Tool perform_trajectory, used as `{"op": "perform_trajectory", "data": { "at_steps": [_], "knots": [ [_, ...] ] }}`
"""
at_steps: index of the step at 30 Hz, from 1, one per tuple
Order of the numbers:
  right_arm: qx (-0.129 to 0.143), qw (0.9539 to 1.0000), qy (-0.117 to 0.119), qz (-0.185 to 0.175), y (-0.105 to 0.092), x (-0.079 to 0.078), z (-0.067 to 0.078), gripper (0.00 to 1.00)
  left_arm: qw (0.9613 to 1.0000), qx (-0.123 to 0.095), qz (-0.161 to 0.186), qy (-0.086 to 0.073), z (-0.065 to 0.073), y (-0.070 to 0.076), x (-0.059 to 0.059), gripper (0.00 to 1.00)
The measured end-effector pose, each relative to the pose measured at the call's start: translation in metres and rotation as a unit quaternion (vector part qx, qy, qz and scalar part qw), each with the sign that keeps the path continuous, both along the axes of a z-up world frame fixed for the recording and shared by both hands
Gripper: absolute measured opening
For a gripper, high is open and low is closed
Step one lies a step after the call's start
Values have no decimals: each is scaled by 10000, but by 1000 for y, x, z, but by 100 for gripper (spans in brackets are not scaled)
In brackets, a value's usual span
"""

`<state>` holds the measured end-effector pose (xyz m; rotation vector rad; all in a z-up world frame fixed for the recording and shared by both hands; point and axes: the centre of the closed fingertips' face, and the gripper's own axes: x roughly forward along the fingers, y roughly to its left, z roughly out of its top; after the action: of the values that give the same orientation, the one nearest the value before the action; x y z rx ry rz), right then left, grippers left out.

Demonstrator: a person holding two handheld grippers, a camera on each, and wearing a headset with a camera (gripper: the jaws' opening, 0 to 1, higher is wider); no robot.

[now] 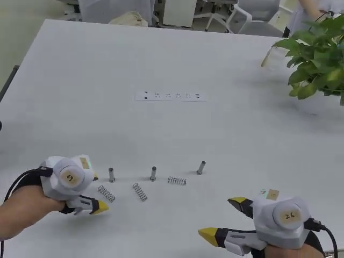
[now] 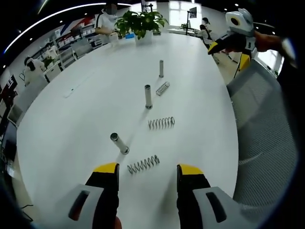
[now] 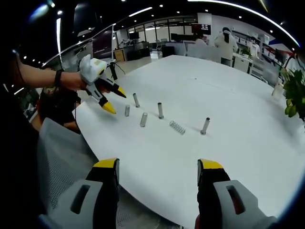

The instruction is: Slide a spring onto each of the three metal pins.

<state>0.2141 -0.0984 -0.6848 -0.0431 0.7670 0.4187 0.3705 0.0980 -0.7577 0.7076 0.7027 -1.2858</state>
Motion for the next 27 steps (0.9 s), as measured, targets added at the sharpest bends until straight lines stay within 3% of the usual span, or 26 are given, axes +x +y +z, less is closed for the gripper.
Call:
{"op": "perform_trajectory", "data": {
  "at_steps": [13,27],
  "knots": [
    [15,10000,27,-94,-4,-5,-1,65,9992,120,-175,342,-19,-10,-2,39],
    [12,9999,21,-137,-4,-8,-1,64,9978,398,-282,457,-29,3,-4,30]
  ]
}}
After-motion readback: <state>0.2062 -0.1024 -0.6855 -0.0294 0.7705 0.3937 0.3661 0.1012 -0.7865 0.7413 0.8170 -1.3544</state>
